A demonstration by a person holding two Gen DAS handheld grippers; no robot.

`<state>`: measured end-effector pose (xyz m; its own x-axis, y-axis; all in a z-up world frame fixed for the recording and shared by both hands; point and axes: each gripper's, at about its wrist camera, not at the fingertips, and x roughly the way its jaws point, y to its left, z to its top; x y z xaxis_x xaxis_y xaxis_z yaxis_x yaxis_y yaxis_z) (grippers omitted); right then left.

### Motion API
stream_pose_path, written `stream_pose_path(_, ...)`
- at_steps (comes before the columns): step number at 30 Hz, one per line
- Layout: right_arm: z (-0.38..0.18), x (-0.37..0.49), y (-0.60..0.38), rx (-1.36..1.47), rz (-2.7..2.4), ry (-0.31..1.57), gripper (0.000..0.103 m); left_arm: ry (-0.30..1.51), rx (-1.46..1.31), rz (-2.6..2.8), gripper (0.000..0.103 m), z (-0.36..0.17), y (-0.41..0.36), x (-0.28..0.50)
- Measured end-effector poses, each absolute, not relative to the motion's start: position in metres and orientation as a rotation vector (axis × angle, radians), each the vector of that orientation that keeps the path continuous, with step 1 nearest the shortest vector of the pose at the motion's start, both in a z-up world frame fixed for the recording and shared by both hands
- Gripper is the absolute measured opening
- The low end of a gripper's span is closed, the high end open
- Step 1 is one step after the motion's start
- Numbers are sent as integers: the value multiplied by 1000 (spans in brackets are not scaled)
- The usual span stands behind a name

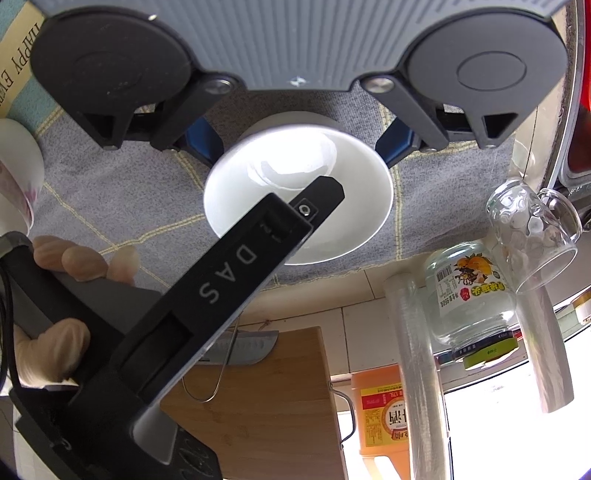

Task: Organize plates and bowls
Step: 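Carry the held bowl with the right gripper over the bowl stack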

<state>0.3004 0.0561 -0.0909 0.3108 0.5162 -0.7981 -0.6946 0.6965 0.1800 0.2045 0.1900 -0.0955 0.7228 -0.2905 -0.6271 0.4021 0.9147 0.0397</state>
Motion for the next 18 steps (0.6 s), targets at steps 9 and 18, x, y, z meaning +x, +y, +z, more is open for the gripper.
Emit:
stream_pose_path(9,-77,287,46,-203,826,954,75,674,193,-400,88,-82,186,196)
stream_pose_path(18,-52,255,20,-191,829,958,75,695,190,-459,88,-54,173,171)
